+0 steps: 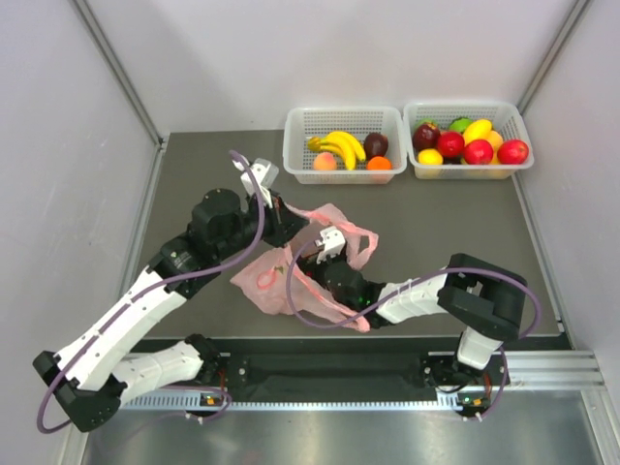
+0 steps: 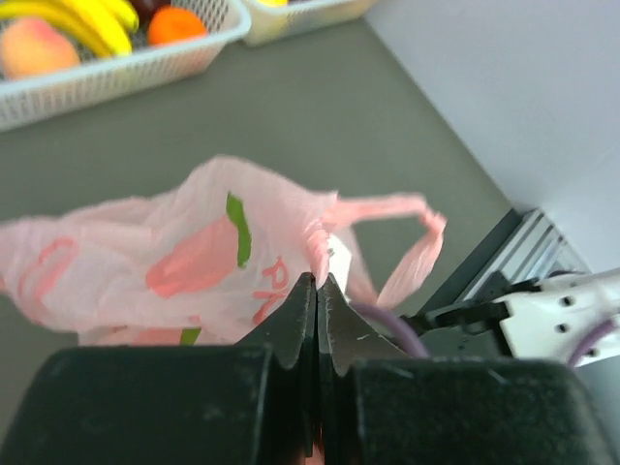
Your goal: Untie the knot of the plastic bag and take out the fruit
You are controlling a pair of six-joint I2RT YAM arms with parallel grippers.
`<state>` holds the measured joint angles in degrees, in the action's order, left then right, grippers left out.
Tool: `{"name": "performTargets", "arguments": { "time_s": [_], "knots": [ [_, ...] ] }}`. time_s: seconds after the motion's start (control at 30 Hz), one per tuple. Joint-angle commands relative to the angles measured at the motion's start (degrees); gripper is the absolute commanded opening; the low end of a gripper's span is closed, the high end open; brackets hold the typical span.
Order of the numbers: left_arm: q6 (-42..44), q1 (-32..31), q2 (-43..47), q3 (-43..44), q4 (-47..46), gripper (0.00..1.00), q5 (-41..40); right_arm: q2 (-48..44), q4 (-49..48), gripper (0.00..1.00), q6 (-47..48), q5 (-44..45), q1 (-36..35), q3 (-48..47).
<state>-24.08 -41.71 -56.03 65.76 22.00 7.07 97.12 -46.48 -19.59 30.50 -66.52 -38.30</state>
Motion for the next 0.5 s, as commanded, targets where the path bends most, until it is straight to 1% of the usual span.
{"name": "performTargets", "arguments": {
  "time_s": [0.0,0.03,0.13,0.27,0.47],
  "knots": [
    [-0.2,0.0,1.7,-5.4,-2.3,0.00,-0.2,-0.9,3.7,0.98,-0.4,6.2,-0.6,-2.4],
    [-0.4,0.1,2.1,-7.8,-2.7,0.00,-0.8,0.1,6.8,0.99,-0.5,7.5,-0.5,-4.0],
    [-0.9,0.1,3.9,-11.2,-3.3,0.00,-1.4,1.2,8.7,0.99,-1.1,7.9,-0.4,-4.9],
    [-1.1,0.0,5.7,-16.3,-3.0,0.00,-4.6,2.5,12.9,0.98,-3.5,8.4,-0.3,-5.6],
    [-3.6,0.1,7.8,-23.8,-4.5,0.00,-6.5,5.7,17.1,0.97,-4.9,9.0,0.2,-7.7]
  ]
}}
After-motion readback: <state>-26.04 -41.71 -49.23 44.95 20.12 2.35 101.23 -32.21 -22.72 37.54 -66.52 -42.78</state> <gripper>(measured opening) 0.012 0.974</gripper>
